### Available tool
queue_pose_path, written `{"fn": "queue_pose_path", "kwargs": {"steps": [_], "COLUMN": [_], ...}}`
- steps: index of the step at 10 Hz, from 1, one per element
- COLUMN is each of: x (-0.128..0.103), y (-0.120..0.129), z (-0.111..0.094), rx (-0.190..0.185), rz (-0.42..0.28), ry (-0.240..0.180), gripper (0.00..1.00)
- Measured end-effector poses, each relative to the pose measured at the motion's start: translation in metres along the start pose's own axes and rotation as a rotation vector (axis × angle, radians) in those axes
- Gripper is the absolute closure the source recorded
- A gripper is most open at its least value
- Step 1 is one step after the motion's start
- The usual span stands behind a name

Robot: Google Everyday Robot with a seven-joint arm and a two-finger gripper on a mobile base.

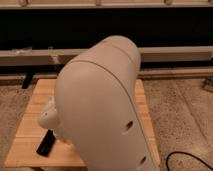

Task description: Push the eraser across the table

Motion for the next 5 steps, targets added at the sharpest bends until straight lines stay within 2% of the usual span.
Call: {"fn": "queue_pose_path", "kwargs": {"steps": [1,5], "x": [-0.0006,0.0008], "y": [-0.0001,-0.0006], "z": [0.0005,0.0076], "rx": [-0.001,-0.03], "rz": [0.0,-0.06], "ry": [-0.001,0.013], "gripper": [0.94,0.54]}}
